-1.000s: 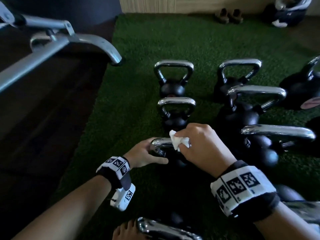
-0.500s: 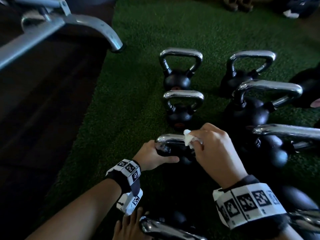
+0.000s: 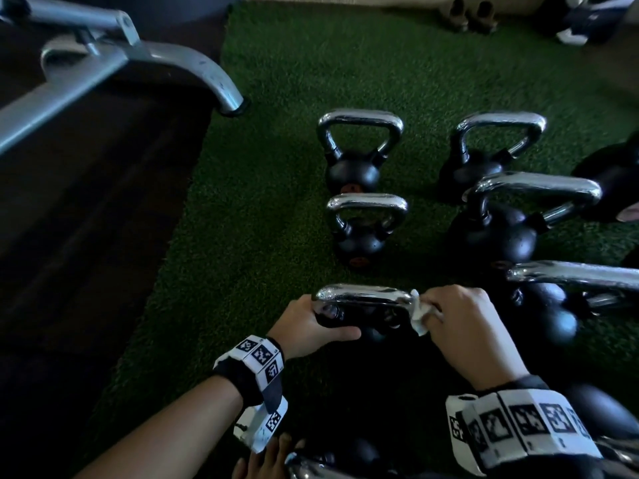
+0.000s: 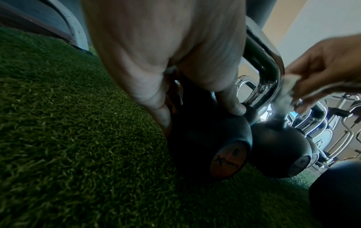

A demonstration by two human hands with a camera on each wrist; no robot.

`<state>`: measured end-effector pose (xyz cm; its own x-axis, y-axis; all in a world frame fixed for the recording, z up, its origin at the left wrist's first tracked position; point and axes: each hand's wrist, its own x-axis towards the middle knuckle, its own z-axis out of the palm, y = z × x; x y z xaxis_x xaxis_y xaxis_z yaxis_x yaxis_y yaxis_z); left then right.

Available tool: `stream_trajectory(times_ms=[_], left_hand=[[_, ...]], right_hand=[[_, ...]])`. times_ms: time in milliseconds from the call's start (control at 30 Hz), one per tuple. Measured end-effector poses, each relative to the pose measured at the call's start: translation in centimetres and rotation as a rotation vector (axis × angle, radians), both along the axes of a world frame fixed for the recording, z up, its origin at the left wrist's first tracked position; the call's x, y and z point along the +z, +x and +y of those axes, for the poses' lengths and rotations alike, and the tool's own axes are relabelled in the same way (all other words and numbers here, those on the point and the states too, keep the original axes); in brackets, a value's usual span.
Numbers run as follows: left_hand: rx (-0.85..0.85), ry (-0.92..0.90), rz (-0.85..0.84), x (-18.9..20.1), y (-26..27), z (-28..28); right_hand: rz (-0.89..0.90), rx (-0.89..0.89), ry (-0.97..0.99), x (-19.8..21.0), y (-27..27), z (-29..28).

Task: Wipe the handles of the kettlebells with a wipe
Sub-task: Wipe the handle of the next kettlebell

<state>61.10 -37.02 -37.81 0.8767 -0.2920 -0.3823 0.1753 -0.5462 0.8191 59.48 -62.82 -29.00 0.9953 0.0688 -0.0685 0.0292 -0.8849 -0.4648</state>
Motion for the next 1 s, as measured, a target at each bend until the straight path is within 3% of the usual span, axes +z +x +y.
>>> stream_trajectory(times_ms=[67,200,333,400,500,567,700,800,900,1000], left_hand=[[-0.002,-0.018,-0.006,-0.2,-0.1,0.1],[0.001,-0.075,-0.012,0.3,-0.2,0.0],[0.04,-0.043,0.001,1.1,-0.5,-0.2],[0.025,0.011,0.014,1.4,-0.5,0.0],[0.013,0.101,0.048,2.0,-0.5,0.8],[0.115,0.084,0.042,2.5,-0.7,2.1],[0.32,-0.009,-0.199,5.7,-1.2,4.6],[0.268,-0.162,-0.321,10.1,-1.5,3.8],[0.144,-0.331,-0.117,13.3,-1.5,1.2],[0.14,-0.464,0.127,14.1,-1.3,-0.7]], right_hand=[[0.06,0.009,0.018,-1.3,0.0,-0.3],[-0.01,-0.008,0.112,-2.9,-0.2,-0.5],[0.184,-0.098,0.294,-4.3,-0.1,0.1],[0.18,-0.156,0.342,-4.6,-0.4,0.0],[0.111,-0.192,0.236,-4.1,-1.3,-0.4],[0.098,-0.172,0.18,-3.0,-2.3,-0.8],[0.071,-0.073,0.271,0.1,-3.1,-1.4],[0.02,0.039,0.401,2.4,-2.1,-0.4],[-0.067,0.162,0.52,3.8,-1.0,1.9],[-0.102,0.167,0.615,4.2,0.0,3.8]])
